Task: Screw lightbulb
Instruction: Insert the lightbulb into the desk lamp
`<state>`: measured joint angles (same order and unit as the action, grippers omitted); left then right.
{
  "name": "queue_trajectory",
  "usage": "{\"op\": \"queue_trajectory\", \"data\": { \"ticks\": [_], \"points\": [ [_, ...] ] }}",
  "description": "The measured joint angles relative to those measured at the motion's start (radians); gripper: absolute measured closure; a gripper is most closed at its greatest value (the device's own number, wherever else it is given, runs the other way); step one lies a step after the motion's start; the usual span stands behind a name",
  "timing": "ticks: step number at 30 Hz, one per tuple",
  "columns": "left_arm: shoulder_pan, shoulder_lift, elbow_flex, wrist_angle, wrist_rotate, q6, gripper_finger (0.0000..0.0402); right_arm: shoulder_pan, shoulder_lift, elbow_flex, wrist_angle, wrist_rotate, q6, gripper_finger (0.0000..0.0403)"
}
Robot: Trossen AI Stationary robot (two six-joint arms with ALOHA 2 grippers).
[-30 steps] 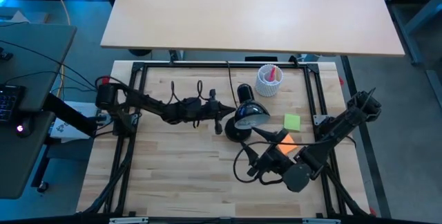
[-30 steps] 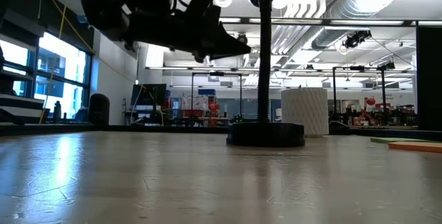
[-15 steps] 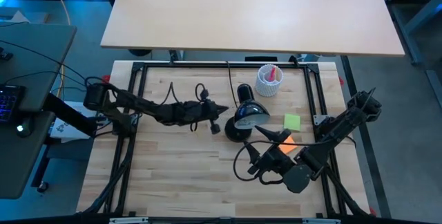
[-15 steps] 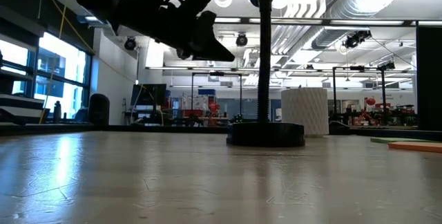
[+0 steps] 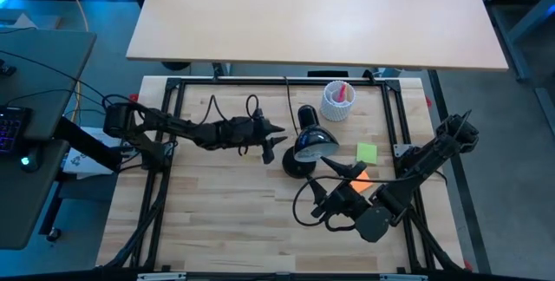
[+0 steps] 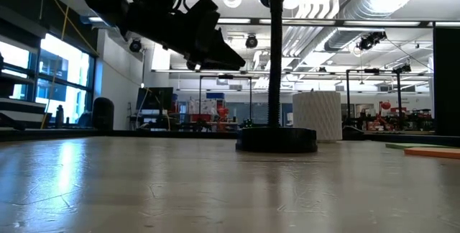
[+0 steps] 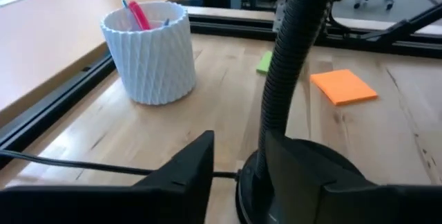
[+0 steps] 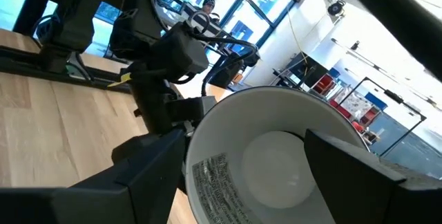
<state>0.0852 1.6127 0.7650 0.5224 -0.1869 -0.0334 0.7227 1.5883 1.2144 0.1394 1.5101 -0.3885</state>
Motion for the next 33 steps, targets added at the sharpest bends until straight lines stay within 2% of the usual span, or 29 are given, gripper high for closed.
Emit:
{"op": "queue_trajectory", "data": {
  "ticks": [8,20,25,33],
  "points": [
    [0.002,0.001,0.0,0.037,0.03,0.001,0.0225,0.0,0.0,0.0,0.0,0.0,-0.002,0.0105],
    [0.002,0.027,0.0,0.085,0.051,0.019,0.022,0.0,0.0,0.0,0.0,-0.001,-0.005,0.0105],
    [0.002,0.027,0.0,0.081,0.088,0.074,0.0216,0.005,0.0,0.0,0.002,-0.001,-0.005,0.0105],
    [0.019,0.027,0.0,0.083,0.105,0.099,0.0172,0.038,0.0,0.002,0.073,-0.002,-0.05,0.0105]
  ]
}}
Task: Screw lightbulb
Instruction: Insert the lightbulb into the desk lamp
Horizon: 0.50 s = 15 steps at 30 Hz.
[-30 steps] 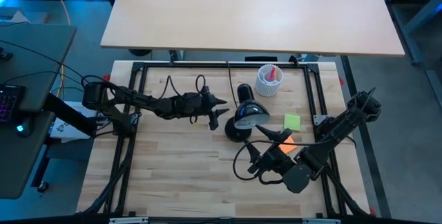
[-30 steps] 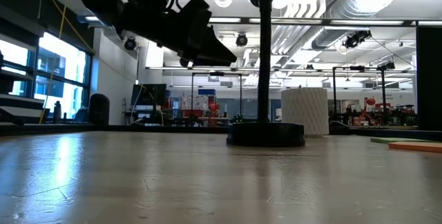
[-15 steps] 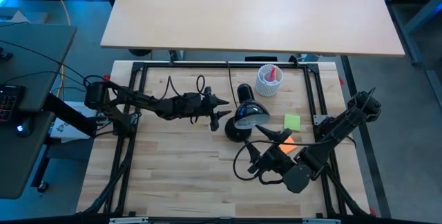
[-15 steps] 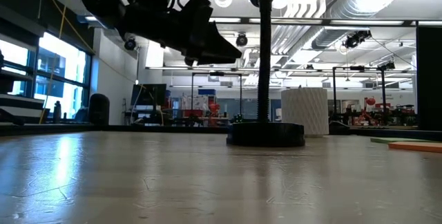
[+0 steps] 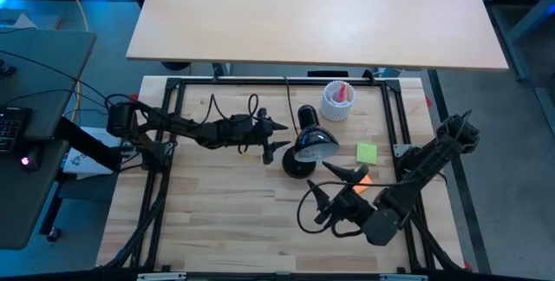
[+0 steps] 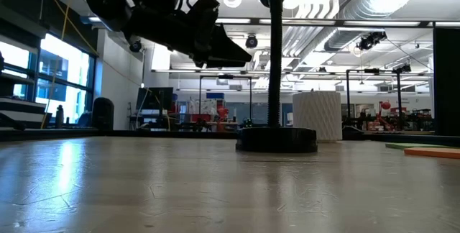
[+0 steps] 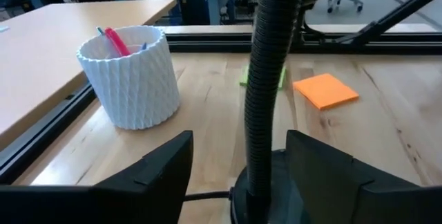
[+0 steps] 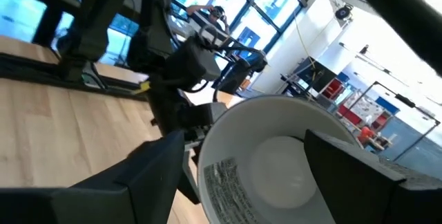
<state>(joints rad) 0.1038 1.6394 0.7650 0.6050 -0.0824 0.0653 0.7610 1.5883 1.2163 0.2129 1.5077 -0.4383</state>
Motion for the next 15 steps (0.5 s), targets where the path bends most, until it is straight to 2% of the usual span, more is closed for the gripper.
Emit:
{"op": "queue_trajectory", "data": {
  "ticks": [6,10,15],
  "points": [
    [0.007,0.043,0.003,0.125,0.189,0.034,0.0154,0.025,0.0,0.0,0.191,-0.001,-0.18,0.0105],
    [-0.002,0.114,0.004,0.257,0.198,0.042,0.0153,0.054,0.0,0.001,0.351,-0.04,-0.311,0.0105],
    [-0.003,0.201,0.044,0.422,0.18,0.026,0.0153,0.086,0.0,0.002,0.47,-0.092,-0.41,0.0105]
  ]
}}
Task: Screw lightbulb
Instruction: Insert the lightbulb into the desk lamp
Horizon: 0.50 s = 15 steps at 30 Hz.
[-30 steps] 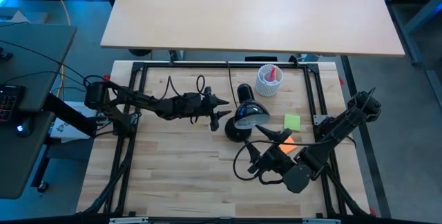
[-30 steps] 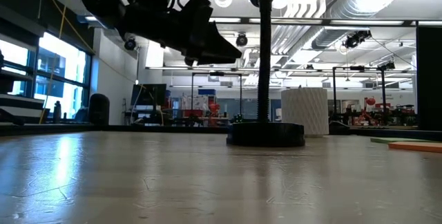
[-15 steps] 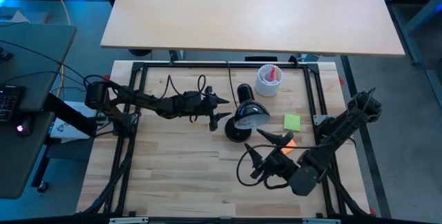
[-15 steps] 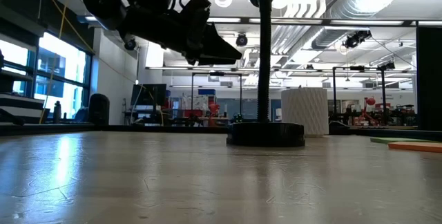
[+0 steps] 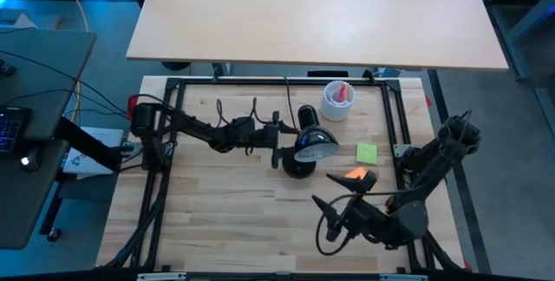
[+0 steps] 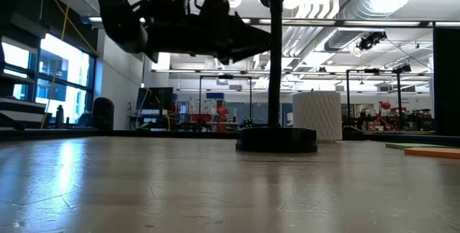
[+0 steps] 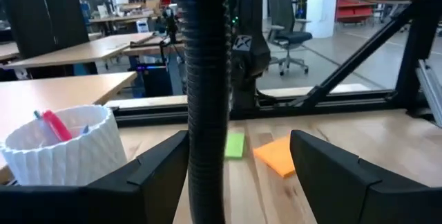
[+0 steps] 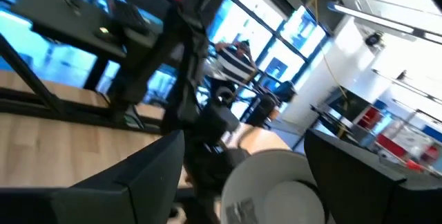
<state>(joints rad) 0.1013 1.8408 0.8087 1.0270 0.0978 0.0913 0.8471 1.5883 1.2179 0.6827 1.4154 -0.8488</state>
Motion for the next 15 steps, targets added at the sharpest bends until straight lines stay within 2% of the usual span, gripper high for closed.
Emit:
{"op": "queue_trajectory", "data": {
  "ticks": [10,15],
  "points": [
    [-0.006,0.107,0.124,-0.027,-0.03,0.009,0.0154,0.013,0.0,0.0,0.048,-0.024,-0.025,0.0105],
    [-0.012,0.103,0.129,-0.065,-0.046,0.016,0.0176,0.013,0.0,0.0,0.048,-0.02,-0.022,0.0105]
  ]
}}
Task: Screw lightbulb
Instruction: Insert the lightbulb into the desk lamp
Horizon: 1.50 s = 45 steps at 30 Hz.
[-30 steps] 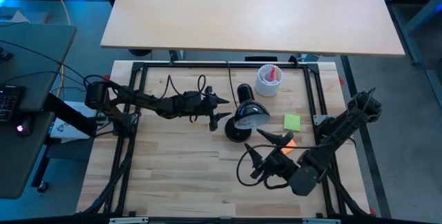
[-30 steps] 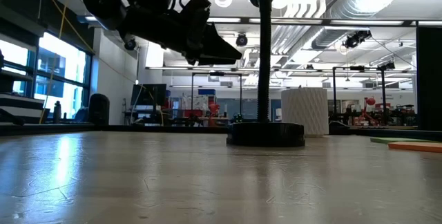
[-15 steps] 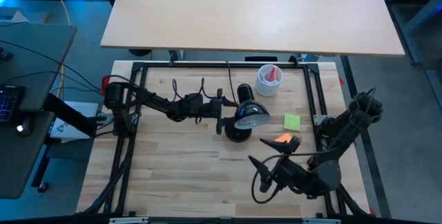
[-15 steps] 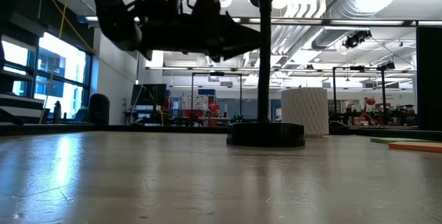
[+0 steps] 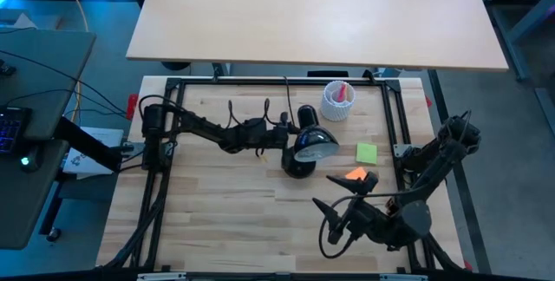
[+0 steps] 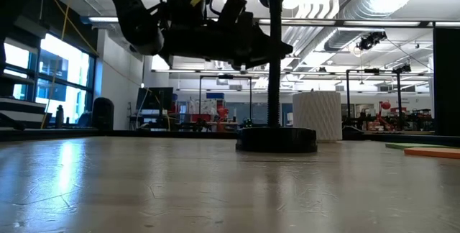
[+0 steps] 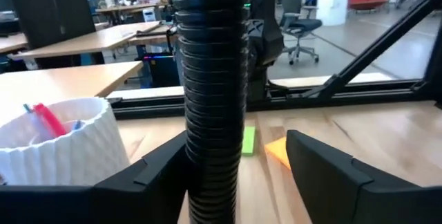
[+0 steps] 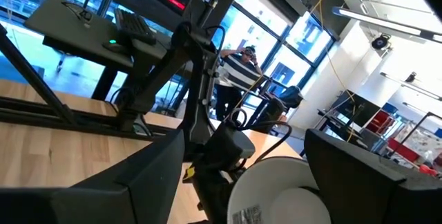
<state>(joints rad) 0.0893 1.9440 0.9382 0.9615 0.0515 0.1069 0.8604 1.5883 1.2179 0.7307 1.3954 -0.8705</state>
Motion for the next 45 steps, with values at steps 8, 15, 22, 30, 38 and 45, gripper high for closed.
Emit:
{"op": "queue_trajectory", "data": {
  "ticks": [8,15,22,30,38,45],
  "points": [
    [-0.018,-0.044,0.0,-0.104,-0.084,0.011,0.0285,0.037,0.0,-0.001,-0.023,0.003,0.016,0.0105],
    [-0.108,-0.183,-0.003,-0.357,-0.325,0.026,0.0362,0.12,-0.002,0.004,-0.014,-0.001,-0.009,0.0105],
    [-0.203,-0.234,-0.006,-0.469,-0.577,-0.106,0.0358,0.108,-0.014,0.006,-0.011,0.026,-0.071,0.0105],
    [-0.29,-0.243,-0.072,-0.448,-0.652,-0.252,0.035,0.059,-0.015,0.004,-0.107,0.028,-0.002,0.0105],
    [-0.316,-0.242,-0.091,-0.398,-0.704,-0.224,0.0349,0.017,-0.016,0.004,-0.151,0.028,0.087,0.0105],
    [-0.307,-0.241,-0.091,-0.412,-0.705,-0.239,0.0339,0.027,-0.016,0.004,-0.222,0.018,0.293,0.0105]
  ]
}}
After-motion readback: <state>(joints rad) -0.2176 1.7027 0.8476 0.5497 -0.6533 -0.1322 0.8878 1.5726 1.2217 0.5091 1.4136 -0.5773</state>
